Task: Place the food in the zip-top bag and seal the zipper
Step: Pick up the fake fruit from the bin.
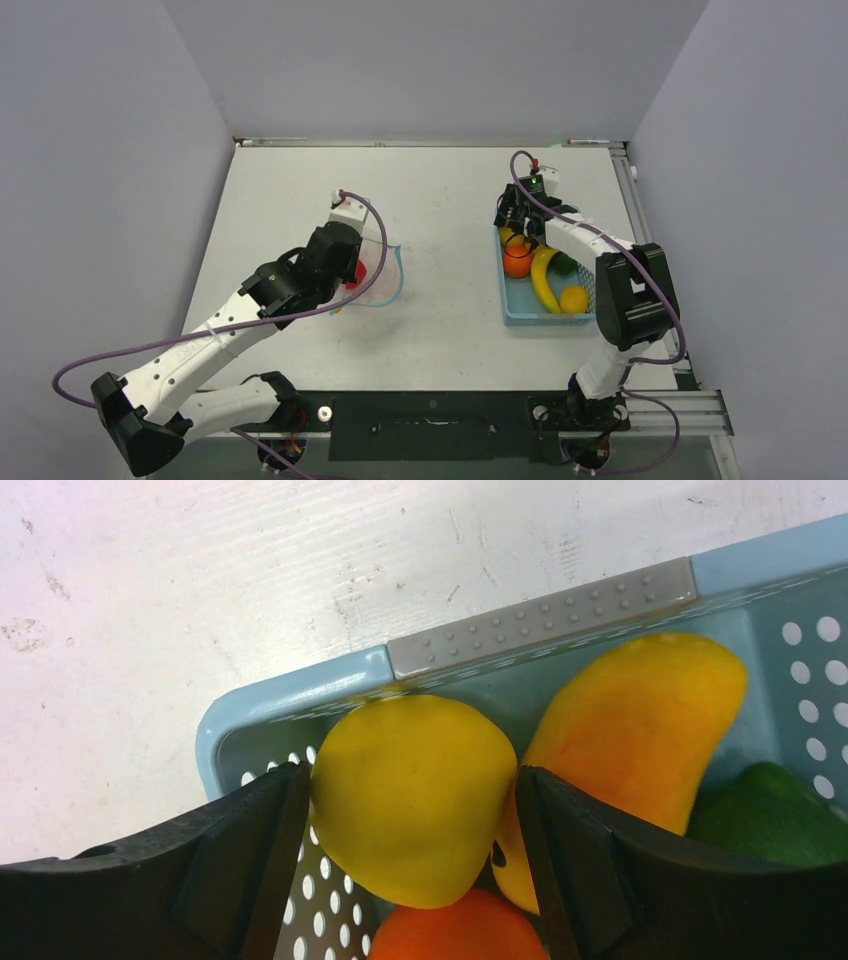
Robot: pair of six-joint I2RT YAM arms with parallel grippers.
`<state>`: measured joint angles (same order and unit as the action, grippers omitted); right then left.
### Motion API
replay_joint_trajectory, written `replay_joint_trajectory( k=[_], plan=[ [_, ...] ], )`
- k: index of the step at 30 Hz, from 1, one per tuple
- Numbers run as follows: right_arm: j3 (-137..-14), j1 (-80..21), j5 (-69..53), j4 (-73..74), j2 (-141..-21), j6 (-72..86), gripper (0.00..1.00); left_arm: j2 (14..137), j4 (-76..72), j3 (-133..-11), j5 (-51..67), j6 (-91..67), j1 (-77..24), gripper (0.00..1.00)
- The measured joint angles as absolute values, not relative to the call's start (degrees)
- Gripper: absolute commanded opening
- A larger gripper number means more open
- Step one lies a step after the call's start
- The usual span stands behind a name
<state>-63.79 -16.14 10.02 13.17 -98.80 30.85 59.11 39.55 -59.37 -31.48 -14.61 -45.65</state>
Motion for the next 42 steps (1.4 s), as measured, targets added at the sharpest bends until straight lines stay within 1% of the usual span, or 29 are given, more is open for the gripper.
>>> replay_joint_trajectory(
  k=[4, 7, 11, 14, 19, 26, 34, 42],
  plan=[
    [-64.3, -15.9, 9.8, 12.5, -100.2, 31.0, 0.7, 59.1, 39.6, -59.4, -31.7, -14.6, -45.6, 0.0],
    [-64.2, -15.7, 9.5, 12.0, -100.4, 31.1, 0.6, 59.1, 39.6, -59.4, -31.7, -14.6, -45.6, 0.0],
    [-63.9, -15.7, 8.7, 11.3, -100.4, 31.5, 0.41, 59.1, 39.6, -59.4, -31.7, -14.6, -45.6, 0.0],
    [-63.7, -15.7, 8.5, 10.9, -100.4, 31.8, 0.35, 59.1, 39.6, -59.4, -31.7, -14.6, -45.6, 0.0],
    [-63.7, -15.7, 8.7, 10.8, -100.3, 32.1, 0.32, 59.1, 39.6, -59.4, -31.9, -14.6, -45.6, 0.0],
    [-63.3, -15.8, 9.7, 12.1, -97.8, 32.2, 0.3, 59.1, 39.6, -59.4, -31.9, -14.6, -45.6, 0.0],
    [-63.3, -17.3, 12.0, 14.4, -89.7, 31.7, 0.29, 58.8, 39.6, -59.4, -31.9, -14.6, -45.6, 0.0],
    [-63.5, -22.9, 13.8, 17.6, -82.2, 30.7, 0.29, 58.7, 39.6, -59.4, -32.1, -14.6, -45.6, 0.0]
  ],
)
